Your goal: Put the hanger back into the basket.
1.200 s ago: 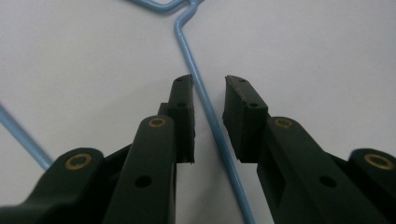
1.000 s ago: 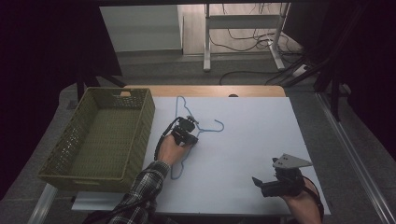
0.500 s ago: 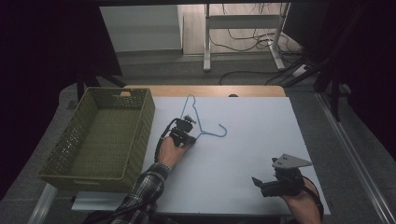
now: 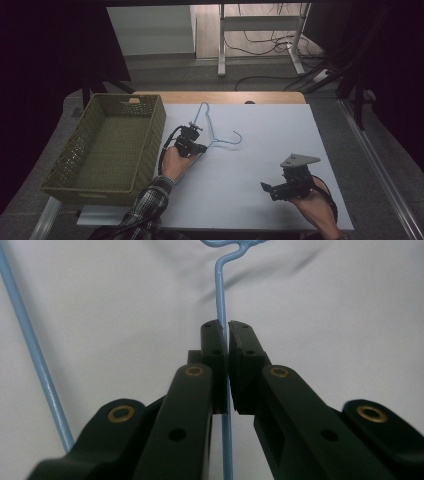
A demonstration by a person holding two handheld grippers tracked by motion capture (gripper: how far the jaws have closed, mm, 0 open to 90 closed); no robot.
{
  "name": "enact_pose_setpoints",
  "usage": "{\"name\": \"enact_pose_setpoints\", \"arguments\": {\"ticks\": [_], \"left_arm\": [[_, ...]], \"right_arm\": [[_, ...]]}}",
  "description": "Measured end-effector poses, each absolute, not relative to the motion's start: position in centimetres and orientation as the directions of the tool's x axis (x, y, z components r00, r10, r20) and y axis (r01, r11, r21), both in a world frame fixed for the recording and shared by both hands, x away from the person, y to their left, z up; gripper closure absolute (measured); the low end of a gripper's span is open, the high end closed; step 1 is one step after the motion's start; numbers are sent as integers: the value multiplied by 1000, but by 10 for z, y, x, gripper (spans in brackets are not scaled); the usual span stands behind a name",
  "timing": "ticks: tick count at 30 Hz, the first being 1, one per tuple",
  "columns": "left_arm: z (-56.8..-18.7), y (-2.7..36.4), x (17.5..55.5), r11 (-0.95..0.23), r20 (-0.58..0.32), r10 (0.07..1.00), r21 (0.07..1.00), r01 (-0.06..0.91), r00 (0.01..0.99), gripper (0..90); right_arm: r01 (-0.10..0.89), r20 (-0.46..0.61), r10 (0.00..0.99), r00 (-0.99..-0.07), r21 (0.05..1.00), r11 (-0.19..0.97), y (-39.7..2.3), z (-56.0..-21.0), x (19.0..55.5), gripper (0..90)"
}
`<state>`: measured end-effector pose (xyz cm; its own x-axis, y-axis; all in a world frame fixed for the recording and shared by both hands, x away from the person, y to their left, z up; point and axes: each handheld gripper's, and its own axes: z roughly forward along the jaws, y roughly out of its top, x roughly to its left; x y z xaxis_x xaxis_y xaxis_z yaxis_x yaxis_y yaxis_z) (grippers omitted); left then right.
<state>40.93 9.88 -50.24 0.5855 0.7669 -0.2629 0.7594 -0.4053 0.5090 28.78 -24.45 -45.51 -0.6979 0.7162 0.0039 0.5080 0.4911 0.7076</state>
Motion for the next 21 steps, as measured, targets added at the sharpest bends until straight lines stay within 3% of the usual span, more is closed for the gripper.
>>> {"name": "enact_pose_setpoints", "arguments": {"ticks": [6,12,15,21], "left_arm": [[-502,104,406,-398,-276,757,524,753,592,871],[-498,108,404,-384,-291,750,539,750,594,871],[-498,109,404,-379,-294,750,542,750,592,870],[-501,109,404,-382,-297,747,540,750,594,870]], "right_arm": [[520,32,722,-691,716,465,-231,-449,314,3],[508,17,723,-691,723,468,-211,-455,346,141],[476,-51,697,-715,696,538,-196,-466,365,286],[436,-100,658,-746,674,596,-178,-478,388,415]]}}
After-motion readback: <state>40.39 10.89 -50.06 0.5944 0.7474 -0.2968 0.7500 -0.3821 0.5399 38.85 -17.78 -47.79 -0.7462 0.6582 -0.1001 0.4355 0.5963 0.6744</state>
